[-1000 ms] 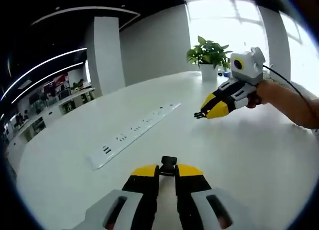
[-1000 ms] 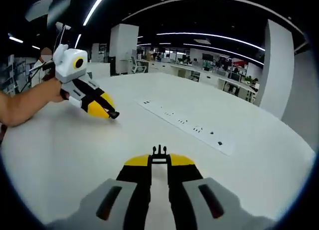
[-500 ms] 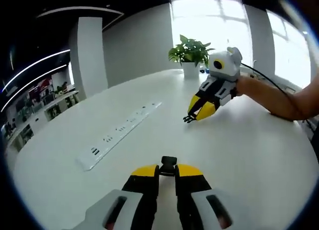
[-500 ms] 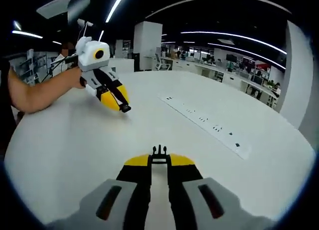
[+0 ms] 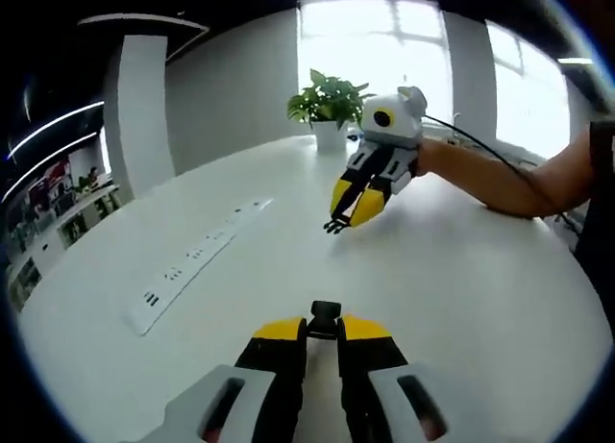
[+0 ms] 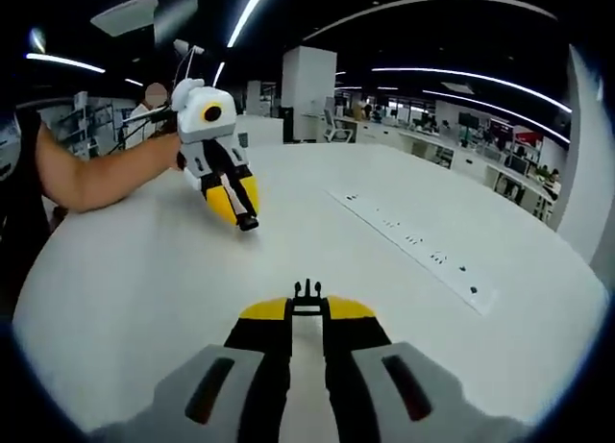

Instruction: Snap the two parts of the plastic buckle together until the buckle closes and remains connected.

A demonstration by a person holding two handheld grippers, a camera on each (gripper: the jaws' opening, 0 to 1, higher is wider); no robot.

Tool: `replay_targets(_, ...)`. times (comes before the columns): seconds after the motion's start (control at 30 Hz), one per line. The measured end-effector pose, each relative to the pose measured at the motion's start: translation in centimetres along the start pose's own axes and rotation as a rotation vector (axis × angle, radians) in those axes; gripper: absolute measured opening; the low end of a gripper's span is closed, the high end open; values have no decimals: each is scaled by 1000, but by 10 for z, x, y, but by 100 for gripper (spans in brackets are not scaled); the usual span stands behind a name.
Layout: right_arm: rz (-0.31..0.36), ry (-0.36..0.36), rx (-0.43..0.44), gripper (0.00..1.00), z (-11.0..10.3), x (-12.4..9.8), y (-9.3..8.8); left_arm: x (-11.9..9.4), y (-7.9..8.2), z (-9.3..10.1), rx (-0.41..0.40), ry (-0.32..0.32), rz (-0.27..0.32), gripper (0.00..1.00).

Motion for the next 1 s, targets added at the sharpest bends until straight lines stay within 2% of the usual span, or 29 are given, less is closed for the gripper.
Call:
replay_targets(0.17, 6, 6, -3, 10, -3, -1, 3, 0, 2, 3, 8, -15, -4, 10)
replay_targets(0.33, 23, 12, -4, 10, -5, 2, 7, -3, 4, 6, -9, -41, 16, 10)
replay_targets(0.53, -21, 1, -33, 10, -8, 3, 2, -1, 1, 11, 21, -30, -14, 10)
replay_targets(0.8, -23, -5, -21, 10, -16, -1, -2, 3, 6, 29, 26, -62, -6, 10)
replay_targets(1.0, -10, 21, -16, 10, -31, -5, 0, 0, 5, 42, 34, -68, -17, 10)
Point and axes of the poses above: the point that each gripper's makers call its tool centre point, and the gripper's own axes: x roughly forward along the fingers, z roughly to its right, y roughly out of its top, the point moved 3 cm from there along -x, roughly backward along the fingers, and after that the axes turned 4 degrees about z, right-handed, at the moved point
